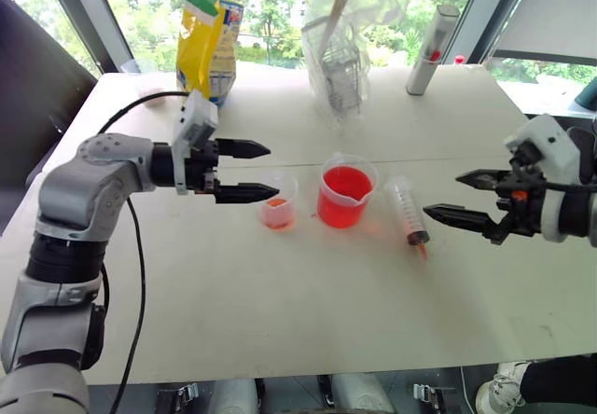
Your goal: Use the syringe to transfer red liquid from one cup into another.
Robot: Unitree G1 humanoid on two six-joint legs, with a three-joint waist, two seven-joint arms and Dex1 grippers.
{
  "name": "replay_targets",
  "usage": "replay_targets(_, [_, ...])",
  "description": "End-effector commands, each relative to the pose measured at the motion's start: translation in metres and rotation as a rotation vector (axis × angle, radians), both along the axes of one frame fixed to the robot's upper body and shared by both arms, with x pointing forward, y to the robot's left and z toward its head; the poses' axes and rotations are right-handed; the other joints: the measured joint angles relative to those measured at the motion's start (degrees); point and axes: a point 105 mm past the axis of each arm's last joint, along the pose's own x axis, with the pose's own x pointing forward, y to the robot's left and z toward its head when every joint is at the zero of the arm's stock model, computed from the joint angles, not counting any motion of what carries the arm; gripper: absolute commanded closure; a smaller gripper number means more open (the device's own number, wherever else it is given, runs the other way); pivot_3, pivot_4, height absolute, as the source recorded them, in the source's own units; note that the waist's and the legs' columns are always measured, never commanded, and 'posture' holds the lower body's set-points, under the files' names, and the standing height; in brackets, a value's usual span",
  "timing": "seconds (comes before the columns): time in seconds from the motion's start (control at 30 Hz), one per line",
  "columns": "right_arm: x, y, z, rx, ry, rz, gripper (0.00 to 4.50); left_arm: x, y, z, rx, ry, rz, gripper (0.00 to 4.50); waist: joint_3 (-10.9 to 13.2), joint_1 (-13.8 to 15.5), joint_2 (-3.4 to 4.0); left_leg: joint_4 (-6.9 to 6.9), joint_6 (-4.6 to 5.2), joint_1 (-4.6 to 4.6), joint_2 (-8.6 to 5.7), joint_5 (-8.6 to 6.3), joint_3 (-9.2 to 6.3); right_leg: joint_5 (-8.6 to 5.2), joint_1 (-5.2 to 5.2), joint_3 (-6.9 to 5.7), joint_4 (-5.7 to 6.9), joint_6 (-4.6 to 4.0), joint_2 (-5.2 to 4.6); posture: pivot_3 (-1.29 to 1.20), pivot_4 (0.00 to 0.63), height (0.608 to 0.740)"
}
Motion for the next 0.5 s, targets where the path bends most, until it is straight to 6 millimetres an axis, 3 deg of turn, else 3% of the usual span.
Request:
replay_targets(0.03, [-0.003, -0.002, 0.013, -0.011, -0.056, -0.004, 0.03, 0.000, -0.002, 0.009, -0.005, -0.037, -0.013, 0.00, 0.00, 0.00, 0.00, 0.00, 0.00, 0.01, 0.00, 0.00, 0.00, 0.00, 0.00, 0.00, 0.00, 0.00, 0.00, 0.00, 0.150, 0.739])
replay_targets(0.2, [-0.004, -0.003, 0.013, -0.018, -0.054, -0.010, 0.03, 0.000, -0.005, 0.016, -0.050, -0.039, -0.028, 0.00, 0.00, 0.18, 0.00, 0.00, 0.00, 0.01, 0.00, 0.00, 0.00, 0.00, 0.01, 0.00, 0.00, 0.00, 0.00, 0.00, 0.150, 0.739])
replay_targets(0.5, [-0.005, -0.013, 0.010, -0.018, -0.025, -0.067, 0.03, 0.003, -0.007, 0.009, -0.024, -0.055, -0.035, 0.00, 0.00, 0.60, 0.00, 0.01, 0.00, 0.01, 0.00, 0.00, 0.01, 0.00, 0.01, 0.00, 0.00, 0.00, 0.00, 0.00, 0.150, 0.739])
